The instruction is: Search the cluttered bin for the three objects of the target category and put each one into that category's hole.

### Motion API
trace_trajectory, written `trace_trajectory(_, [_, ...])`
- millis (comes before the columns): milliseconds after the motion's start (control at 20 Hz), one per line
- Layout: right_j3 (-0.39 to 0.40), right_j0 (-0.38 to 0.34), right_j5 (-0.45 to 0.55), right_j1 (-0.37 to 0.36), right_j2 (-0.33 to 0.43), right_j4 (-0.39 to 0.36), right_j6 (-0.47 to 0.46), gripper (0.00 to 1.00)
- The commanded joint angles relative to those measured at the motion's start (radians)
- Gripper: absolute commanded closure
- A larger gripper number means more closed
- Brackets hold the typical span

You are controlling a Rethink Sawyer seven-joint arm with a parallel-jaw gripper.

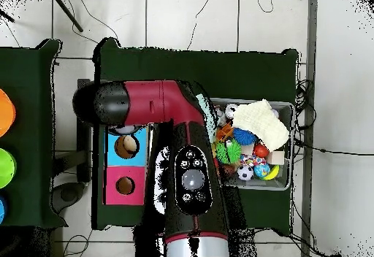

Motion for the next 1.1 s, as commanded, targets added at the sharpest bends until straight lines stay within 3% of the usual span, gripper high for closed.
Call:
trace_trajectory(50, [0.156,-0.043,-0.090,-0.038,0.090,-0.024,-0.043,0.00])
trace_trajectory(450, [0.277,-0.092,-0.123,-0.121,0.076,-0.036,-0.076,0.00])
trace_trajectory(1100, [0.279,-0.166,-0.092,-0.156,0.089,-0.071,-0.125,0.00])
